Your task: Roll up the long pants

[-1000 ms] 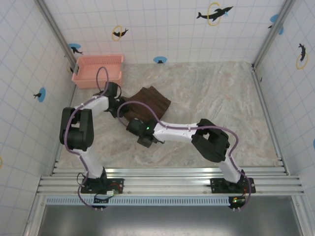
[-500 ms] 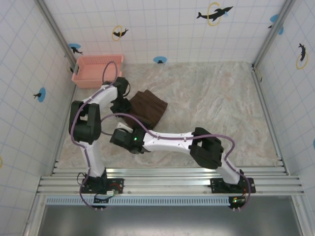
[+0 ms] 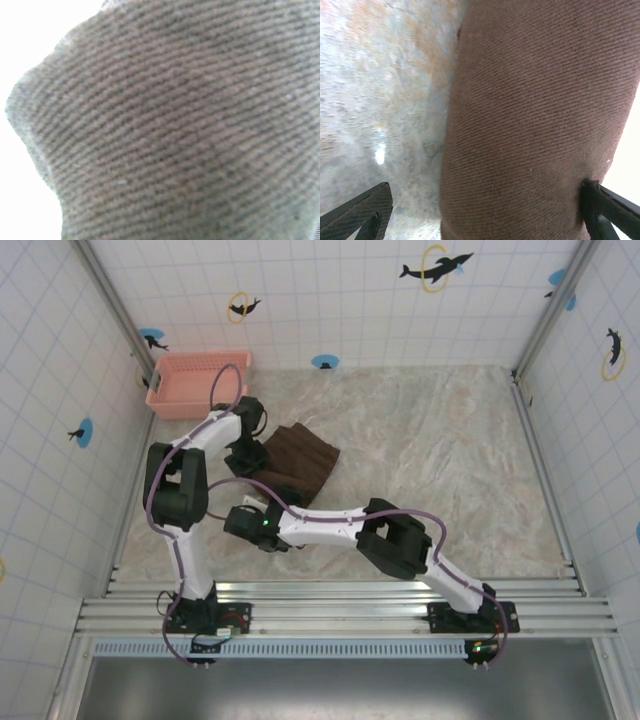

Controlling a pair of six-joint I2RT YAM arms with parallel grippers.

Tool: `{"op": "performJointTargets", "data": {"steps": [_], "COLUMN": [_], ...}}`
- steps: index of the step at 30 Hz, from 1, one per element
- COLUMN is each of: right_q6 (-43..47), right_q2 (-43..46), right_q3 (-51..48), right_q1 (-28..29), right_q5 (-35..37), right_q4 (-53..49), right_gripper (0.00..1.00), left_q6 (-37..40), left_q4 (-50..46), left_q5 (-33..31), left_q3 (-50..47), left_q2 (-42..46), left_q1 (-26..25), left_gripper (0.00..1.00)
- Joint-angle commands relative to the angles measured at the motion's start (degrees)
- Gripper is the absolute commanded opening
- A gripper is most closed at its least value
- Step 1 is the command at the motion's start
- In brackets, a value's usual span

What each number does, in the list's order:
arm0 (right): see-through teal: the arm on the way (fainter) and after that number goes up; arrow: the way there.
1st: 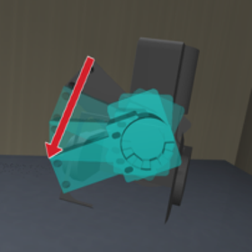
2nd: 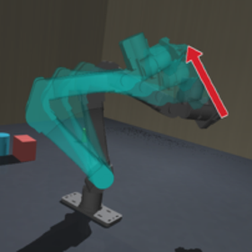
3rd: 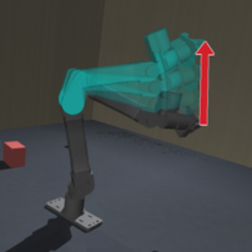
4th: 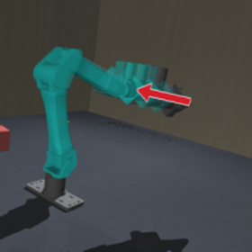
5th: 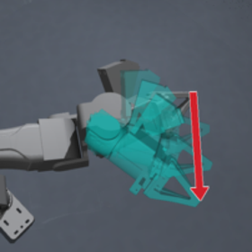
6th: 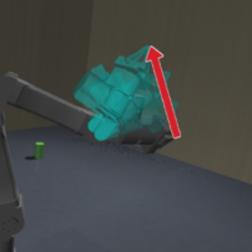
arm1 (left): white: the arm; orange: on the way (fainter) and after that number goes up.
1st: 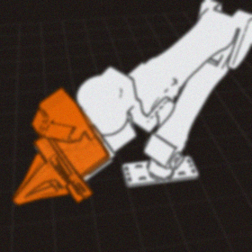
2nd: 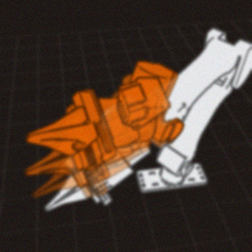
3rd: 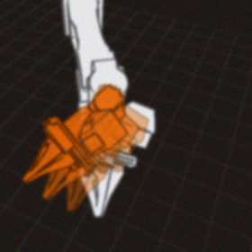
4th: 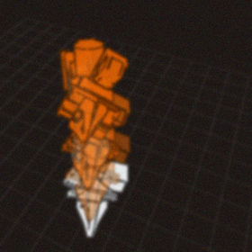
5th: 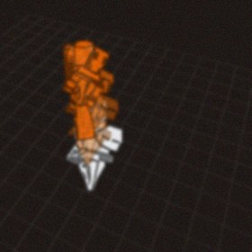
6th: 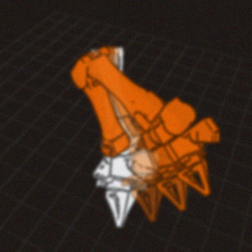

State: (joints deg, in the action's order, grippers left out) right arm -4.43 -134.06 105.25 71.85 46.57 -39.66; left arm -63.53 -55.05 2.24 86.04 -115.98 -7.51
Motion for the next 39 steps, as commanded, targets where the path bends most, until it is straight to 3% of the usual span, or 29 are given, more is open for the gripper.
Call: {"op": "performJointTargets", "data": {"steps": [1, 8, 19, 22, 25, 29, 35, 38, 39], "right_q6": [2.0, 5.6, 0.0, -1.0, -1.9, -2.8, -2.1, -0.8, -0.4], "right_q2": [-3.3, -8.1, -15.2, -16.6, -16.5, -16.3, -12.9, -9.9, -8.7], "right_q3": [3.2, 6.4, 12.1, 13.8, 13.8, 13.5, 8.4, 4.5, 3.3], "right_q1": [-0.6, -0.7, -1.4, -1.7, -1.9, -2.5, -2.9, -3.5, -3.7], "right_q5": [4.4, 9.9, 16.4, 15.5, 13.9, 12.7, 5.7, -1.7, -4.4], "right_q4": [-1.8, -3.1, -10.5, -12.1, -12.0, -12.1, -9.3, -6.4, -5.5], "right_gripper": [0.99, 0.99, 0.98, 0.84, 0.59, 0.00, 0.00, 0.00, 0.00], "left_q6": [-0.9, -0.9, -0.5, -0.4, -0.5, -0.2, 0.8, 5.3, 6.4], "left_q4": [-10.6, -10.6, -10.8, -10.9, -11.1, -11.3, -8.7, 0.5, 4.8], "left_q5": [-1.6, -1.3, -1.7, -1.9, -2.2, -2.7, -3.4, 1.6, 3.3], "left_q3": [-3.6, -3.1, -3.2, -3.2, -3.2, -3.4, -6.1, -10.3, -12.3], "left_q2": [-6.0, -6.5, -6.1, -5.8, -5.6, -5.3, -2.2, 1.3, 3.4], "left_q1": [0.5, 0.3, 0.2, 0.2, 0.3, 0.2, 0.3, 1.2, 1.6], "left_gripper": [0.00, 0.00, 0.00, 0.00, 0.00, 0.00, 0.00, 0.00, 0.16]}}
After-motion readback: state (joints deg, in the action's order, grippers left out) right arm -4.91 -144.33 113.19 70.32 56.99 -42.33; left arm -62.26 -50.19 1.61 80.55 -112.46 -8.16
